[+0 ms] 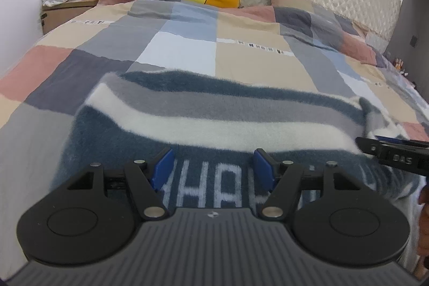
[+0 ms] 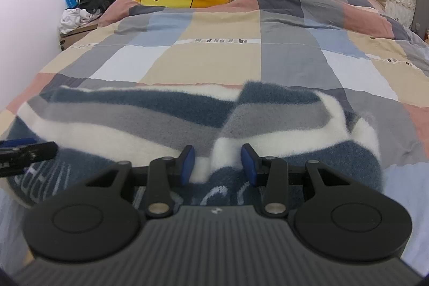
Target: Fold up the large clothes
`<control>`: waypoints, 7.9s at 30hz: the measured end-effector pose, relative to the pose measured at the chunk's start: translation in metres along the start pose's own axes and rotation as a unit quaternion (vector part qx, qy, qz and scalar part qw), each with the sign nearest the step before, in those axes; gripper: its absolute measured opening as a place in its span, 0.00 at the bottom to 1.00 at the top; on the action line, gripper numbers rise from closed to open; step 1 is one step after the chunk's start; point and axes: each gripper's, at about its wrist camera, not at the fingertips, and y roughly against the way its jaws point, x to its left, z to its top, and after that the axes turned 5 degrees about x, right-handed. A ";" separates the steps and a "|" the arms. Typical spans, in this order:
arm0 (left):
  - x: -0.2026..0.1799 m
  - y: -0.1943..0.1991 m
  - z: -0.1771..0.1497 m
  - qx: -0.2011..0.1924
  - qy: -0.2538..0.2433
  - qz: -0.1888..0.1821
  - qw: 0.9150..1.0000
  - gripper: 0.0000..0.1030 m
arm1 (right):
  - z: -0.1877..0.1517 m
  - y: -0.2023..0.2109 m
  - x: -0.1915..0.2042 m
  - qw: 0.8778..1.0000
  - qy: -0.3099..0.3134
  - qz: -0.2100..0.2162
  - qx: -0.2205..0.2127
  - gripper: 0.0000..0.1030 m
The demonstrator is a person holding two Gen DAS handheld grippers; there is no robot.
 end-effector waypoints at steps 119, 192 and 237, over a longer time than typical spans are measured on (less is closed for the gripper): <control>-0.223 -0.129 0.230 0.033 0.260 -0.311 0.914 0.23 | 0.117 0.057 -0.403 0.849 -0.501 0.092 -0.139 0.21; -0.330 -0.100 0.197 0.045 -0.155 -0.156 0.975 0.80 | 0.028 0.108 -0.382 0.912 -0.379 -0.031 -0.153 0.77; -0.247 0.258 -0.004 -0.125 -0.195 -0.179 0.956 0.94 | -0.070 0.324 -0.129 0.955 -0.147 -0.149 -0.211 0.77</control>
